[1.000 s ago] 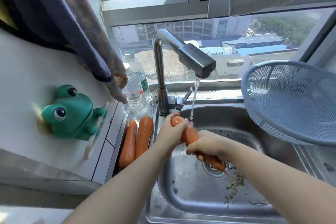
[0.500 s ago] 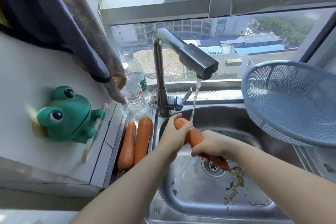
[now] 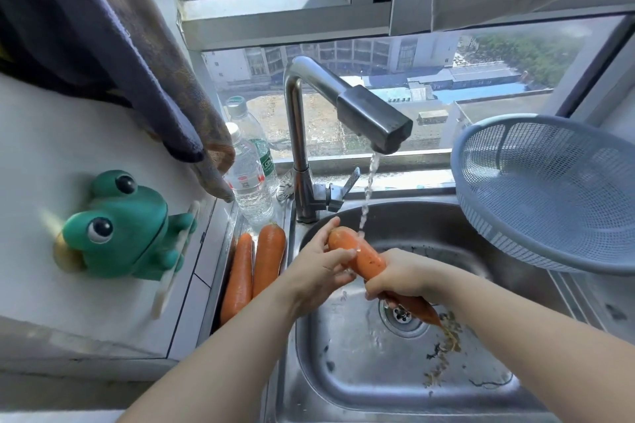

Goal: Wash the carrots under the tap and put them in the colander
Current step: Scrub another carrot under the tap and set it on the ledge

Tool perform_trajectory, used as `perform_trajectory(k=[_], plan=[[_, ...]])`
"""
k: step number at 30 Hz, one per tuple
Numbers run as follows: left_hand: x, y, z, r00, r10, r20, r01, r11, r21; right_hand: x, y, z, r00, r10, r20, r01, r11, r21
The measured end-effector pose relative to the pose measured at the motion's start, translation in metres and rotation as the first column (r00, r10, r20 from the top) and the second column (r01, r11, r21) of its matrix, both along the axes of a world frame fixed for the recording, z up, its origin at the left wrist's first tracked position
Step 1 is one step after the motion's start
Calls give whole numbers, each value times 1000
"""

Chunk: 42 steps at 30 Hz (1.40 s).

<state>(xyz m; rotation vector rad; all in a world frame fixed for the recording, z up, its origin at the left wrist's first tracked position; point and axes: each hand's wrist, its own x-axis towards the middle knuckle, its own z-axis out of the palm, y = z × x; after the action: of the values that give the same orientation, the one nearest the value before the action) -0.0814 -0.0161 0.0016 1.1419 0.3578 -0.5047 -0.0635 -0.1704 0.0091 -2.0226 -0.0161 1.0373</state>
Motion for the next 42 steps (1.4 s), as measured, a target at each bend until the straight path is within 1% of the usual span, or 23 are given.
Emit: perform_trajectory(k=[2,4,8,13,17,21,25,29,30,33,34,35,37,39,41,42], plan=[[-2,-4,1,999,36,29,-39,994,100,-1,3,1,1000,5,0,-5,1000,7],[-2,-9,2,998,55,41,-60,989,136,-1,5,2,1000,11,7,-11,1000,0],[-1,-1,3,1000,19,-17,-19,1000,-5,0,2,2,1000,-3,-4,3,1000,-4],[-1,-8,0,996,83,-36,-81,995,53,-2,5,2,1000,8,20,-7,1000,-20],[-1,-5,0,998,45,-39,-45,999,-8,-2,2,4,1000,24,19,-23,999,-36],[-1,-10,2,996,81,-24,-80,996,41,-2,3,4,999,9,39,-7,999,-44],[-1,-4,4,999,26,-29,-27,998,-53,-2,0,5,999,10,41,-8,999,-50],[-2,-12,5,995,99,-25,-100,995,-8,-2,2,5,999,-1,35,2,999,-37],[-2,-13,5,995,101,-23,-101,995,-17,-2,2,4,999,-2,37,3,999,-37],[-1,-5,5,999,42,-28,-46,989,-144,-2,-2,6,999,0,40,2,999,-38],[-1,-3,5,999,34,-27,-38,986,-165,-2,-2,6,999,-1,40,3,999,-34],[-1,-2,4,999,43,-24,-46,986,-159,-2,-2,6,999,-7,45,8,1000,-26],[0,-7,2,994,112,-4,-111,989,-95,-3,3,5,997,-20,78,22,1000,-22],[2,-16,1,982,186,39,-187,982,26,-5,7,4,993,-23,115,27,999,-33],[3,-21,-2,974,204,100,-218,963,159,-7,9,5,993,-14,120,17,1000,-25],[3,-21,-3,972,199,124,-221,955,199,-8,9,6,993,-8,114,9,1000,-2]])
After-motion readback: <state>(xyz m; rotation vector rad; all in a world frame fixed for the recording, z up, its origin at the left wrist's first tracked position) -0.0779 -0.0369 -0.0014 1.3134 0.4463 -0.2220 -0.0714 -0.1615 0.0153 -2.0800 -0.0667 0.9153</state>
